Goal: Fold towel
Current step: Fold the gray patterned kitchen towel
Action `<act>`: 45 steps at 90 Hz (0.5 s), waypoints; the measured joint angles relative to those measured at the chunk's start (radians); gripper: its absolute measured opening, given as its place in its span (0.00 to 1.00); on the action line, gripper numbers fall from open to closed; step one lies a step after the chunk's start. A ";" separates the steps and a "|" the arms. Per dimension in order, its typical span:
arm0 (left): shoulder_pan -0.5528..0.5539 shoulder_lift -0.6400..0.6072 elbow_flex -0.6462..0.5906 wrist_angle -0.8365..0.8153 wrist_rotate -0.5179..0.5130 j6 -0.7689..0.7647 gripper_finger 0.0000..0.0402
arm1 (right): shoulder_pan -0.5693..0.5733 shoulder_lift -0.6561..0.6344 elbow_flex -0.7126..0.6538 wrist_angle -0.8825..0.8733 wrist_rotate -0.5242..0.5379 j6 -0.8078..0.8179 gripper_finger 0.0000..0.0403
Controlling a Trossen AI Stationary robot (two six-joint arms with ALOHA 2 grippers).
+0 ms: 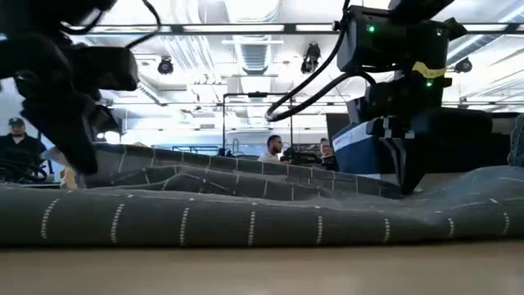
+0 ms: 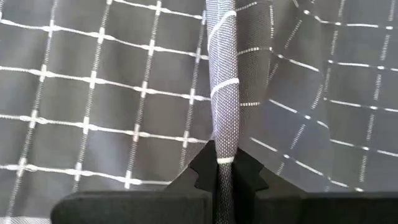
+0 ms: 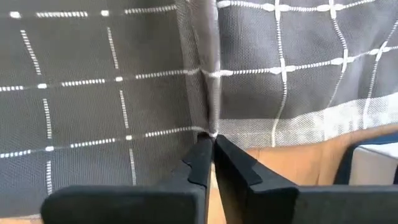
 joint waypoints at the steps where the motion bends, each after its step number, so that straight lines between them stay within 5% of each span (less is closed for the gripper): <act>1: -0.009 0.000 0.000 0.000 -0.004 -0.007 0.00 | 0.000 0.000 0.001 0.000 0.000 0.002 0.02; 21: -0.112 -0.001 0.000 -0.002 -0.069 -0.081 0.00 | 0.000 -0.001 0.045 -0.003 -0.025 -0.009 0.10; 45: -0.112 -0.001 0.000 -0.002 -0.080 -0.081 0.00 | -0.002 -0.006 0.097 0.027 -0.039 -0.140 0.36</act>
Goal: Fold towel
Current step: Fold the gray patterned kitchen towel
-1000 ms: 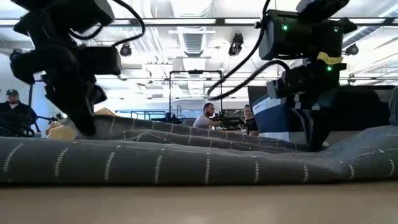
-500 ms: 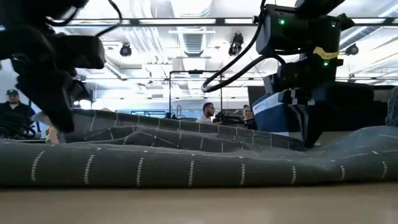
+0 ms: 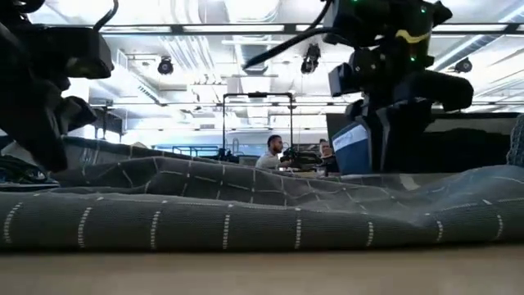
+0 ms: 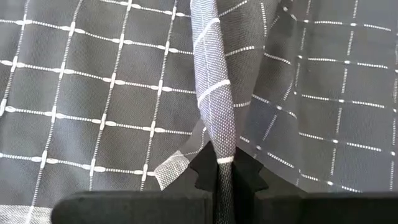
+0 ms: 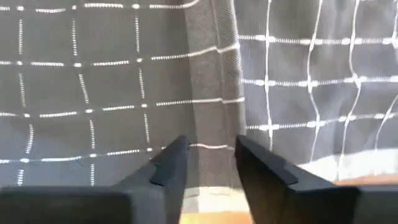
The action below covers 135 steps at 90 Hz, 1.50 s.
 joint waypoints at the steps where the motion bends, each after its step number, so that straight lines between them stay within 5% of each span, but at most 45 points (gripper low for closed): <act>1: 0.000 0.000 0.000 0.000 0.000 0.000 0.00 | -0.001 0.000 -0.002 0.005 0.003 -0.005 0.37; 26: 0.000 0.000 0.000 0.001 -0.001 0.002 0.00 | -0.032 0.006 -0.067 0.082 0.026 -0.073 0.45; 52: 0.000 0.000 0.000 0.003 -0.011 0.010 0.00 | -0.050 0.077 -0.082 0.113 0.023 -0.099 0.32; 81: 0.001 0.000 0.000 0.002 -0.011 0.011 0.00 | -0.050 0.059 -0.039 0.026 -0.042 -0.068 0.02; 103: 0.000 -0.001 0.012 -0.034 -0.006 0.009 0.00 | -0.048 0.029 0.028 -0.067 -0.040 -0.044 0.01; 135: -0.017 -0.003 0.195 -0.210 -0.042 0.010 0.00 | 0.006 0.002 0.121 -0.155 -0.038 0.025 0.00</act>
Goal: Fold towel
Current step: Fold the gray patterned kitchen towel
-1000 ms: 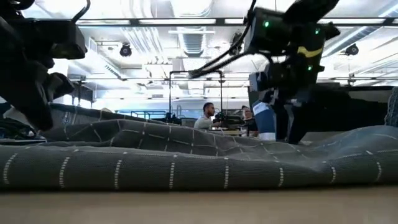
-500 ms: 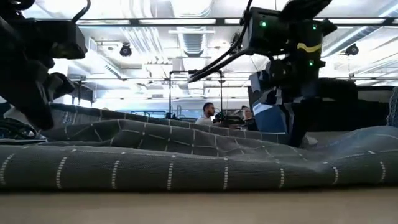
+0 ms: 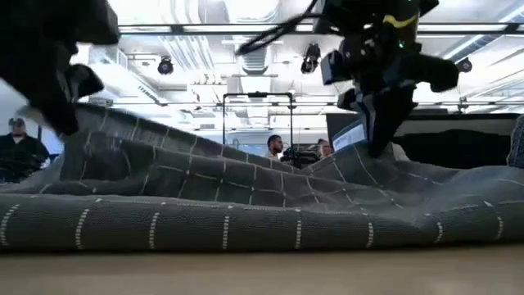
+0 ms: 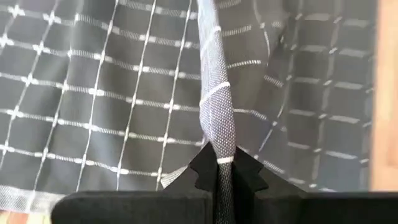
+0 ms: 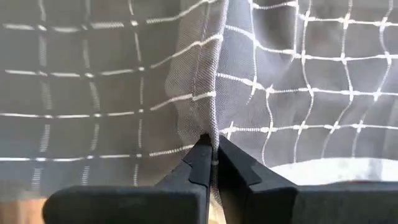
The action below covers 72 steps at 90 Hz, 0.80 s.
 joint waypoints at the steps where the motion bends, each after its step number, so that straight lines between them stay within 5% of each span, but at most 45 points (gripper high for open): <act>1: -0.003 0.000 0.005 0.000 0.000 0.000 0.00 | 0.005 -0.001 0.003 -0.005 0.001 0.006 0.00; 37: -0.274 0.019 0.089 0.016 -0.085 -0.238 0.00 | 0.275 -0.032 0.023 -0.029 0.092 0.262 0.00; 72: -0.449 0.278 0.188 0.226 -0.100 -0.351 0.00 | 0.543 -0.034 0.100 0.012 0.246 0.528 0.00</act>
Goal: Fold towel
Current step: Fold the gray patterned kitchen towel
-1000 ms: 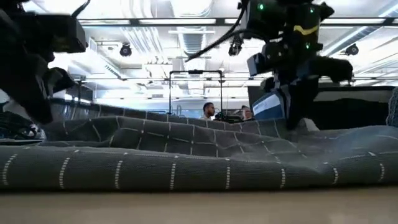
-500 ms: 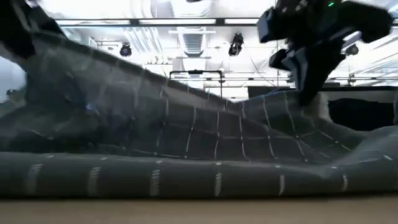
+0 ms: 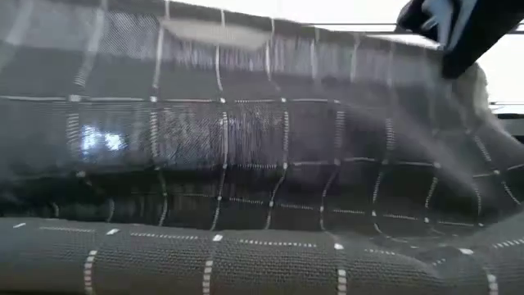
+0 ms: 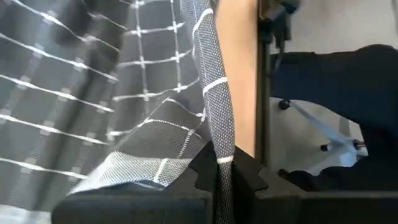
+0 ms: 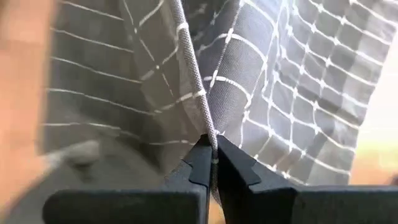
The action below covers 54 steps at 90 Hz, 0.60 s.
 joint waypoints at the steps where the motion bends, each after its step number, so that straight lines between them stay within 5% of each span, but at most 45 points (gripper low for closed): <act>1: -0.003 0.010 0.008 0.000 0.000 0.000 0.00 | 0.008 0.000 0.001 0.004 0.001 0.011 0.00; 19: -0.039 0.151 0.148 -0.017 -0.002 0.004 0.00 | 0.122 0.063 0.066 0.021 0.008 0.113 0.00; 28: -0.047 0.180 0.240 -0.191 -0.014 0.003 0.00 | 0.151 0.107 0.103 0.019 0.029 0.124 0.00; 40: -0.025 0.172 0.313 -0.438 -0.055 -0.002 0.00 | 0.133 0.131 0.118 -0.023 0.071 0.138 0.00; 54: 0.021 0.142 0.268 -0.489 -0.036 0.036 0.00 | 0.060 0.131 0.076 -0.030 0.077 0.160 0.00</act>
